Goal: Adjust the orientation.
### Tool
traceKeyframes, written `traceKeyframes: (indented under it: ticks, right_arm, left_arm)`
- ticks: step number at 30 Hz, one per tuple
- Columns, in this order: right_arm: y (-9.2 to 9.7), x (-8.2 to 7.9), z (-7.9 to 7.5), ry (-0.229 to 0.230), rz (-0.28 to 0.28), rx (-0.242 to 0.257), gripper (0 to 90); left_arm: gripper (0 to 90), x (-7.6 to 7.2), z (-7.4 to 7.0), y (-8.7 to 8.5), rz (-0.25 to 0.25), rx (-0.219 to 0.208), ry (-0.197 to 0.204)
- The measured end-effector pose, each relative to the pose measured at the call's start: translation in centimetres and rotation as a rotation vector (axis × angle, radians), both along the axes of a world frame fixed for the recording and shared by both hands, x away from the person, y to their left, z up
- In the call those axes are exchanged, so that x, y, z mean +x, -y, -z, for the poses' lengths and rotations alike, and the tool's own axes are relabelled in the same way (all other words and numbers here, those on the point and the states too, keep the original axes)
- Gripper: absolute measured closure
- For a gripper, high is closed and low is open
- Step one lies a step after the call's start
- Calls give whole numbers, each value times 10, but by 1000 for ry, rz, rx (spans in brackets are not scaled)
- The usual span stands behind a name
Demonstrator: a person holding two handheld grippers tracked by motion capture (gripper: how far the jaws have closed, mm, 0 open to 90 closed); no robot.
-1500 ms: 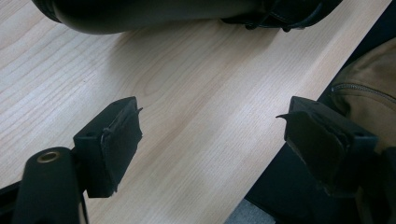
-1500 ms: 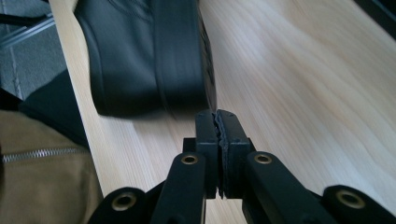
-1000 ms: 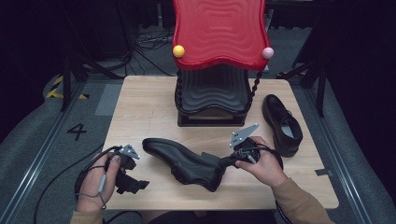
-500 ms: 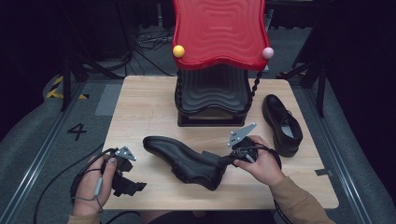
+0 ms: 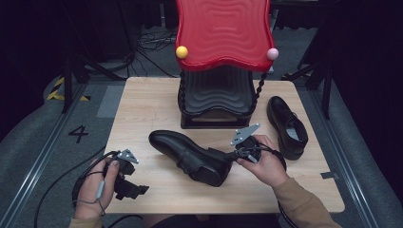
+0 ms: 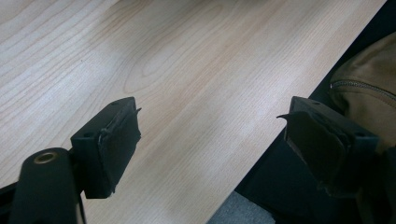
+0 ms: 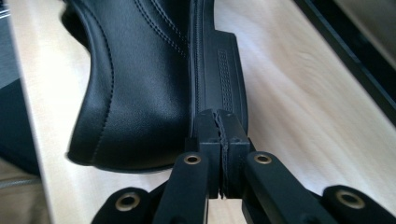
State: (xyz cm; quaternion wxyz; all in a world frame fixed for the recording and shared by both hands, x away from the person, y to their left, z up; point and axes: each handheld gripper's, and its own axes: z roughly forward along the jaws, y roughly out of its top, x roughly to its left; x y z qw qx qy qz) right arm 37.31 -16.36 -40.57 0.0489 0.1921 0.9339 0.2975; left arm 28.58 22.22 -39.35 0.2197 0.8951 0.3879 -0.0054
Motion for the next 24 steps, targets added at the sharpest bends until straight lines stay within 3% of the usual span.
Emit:
traceKeyframes:
  ticks: [6,9,11,13,16,24]
  right_arm:
    - [3,11,7,47,60,-25,899]
    - [8,19,13,34,90,-29,897]
    - [13,24,18,-6,133,-8,889]
    - [18,29,23,-3,181,-37,871]
    - [26,34,28,-37,193,-11,846]
    - [31,33,24,-25,205,-12,830]
  left_arm:
    - [183,1,1,-1,1,5,2]
    - [184,1,2,-1,-5,7,-8]
    - [184,1,2,-1,-7,6,-8]
    - [184,1,2,-1,-3,6,-5]
    - [183,1,2,-2,-11,1,-6]
    - [183,0,-1,-2,-6,1,4]
